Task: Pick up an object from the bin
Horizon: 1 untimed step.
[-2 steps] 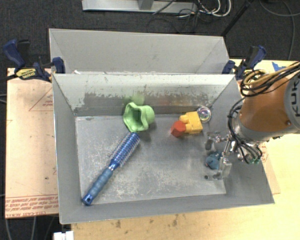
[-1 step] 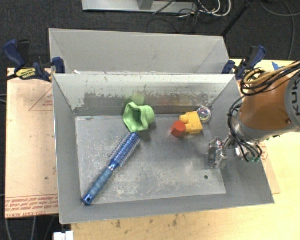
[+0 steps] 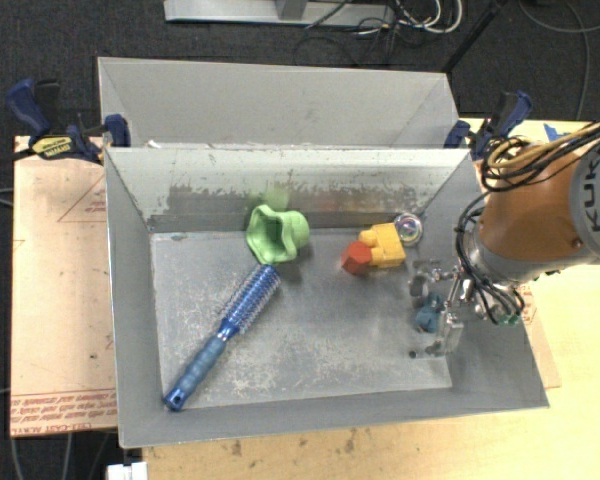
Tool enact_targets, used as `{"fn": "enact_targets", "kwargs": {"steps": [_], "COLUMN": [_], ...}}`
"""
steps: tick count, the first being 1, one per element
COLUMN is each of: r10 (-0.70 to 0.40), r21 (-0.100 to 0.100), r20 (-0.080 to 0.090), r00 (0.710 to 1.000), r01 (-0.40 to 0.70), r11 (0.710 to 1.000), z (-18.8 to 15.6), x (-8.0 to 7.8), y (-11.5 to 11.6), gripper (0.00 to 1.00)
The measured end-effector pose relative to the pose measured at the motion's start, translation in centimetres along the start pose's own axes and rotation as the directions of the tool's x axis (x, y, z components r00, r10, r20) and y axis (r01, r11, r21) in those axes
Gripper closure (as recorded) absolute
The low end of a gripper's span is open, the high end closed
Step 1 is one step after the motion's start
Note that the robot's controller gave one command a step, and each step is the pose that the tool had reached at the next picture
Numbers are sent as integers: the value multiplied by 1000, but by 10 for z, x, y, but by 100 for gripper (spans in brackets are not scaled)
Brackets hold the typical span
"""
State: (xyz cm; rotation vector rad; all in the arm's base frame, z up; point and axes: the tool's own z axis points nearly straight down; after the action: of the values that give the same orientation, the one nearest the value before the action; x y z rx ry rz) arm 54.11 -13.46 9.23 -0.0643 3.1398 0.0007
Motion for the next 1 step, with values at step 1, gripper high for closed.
{"fn": "enact_targets", "kwargs": {"steps": [1], "r10": [0], "r21": [0], "r20": [0], "r00": [1000], "r01": [0], "r11": [1000], "z": [0], "x": [0], "y": [0], "gripper": [100]}}
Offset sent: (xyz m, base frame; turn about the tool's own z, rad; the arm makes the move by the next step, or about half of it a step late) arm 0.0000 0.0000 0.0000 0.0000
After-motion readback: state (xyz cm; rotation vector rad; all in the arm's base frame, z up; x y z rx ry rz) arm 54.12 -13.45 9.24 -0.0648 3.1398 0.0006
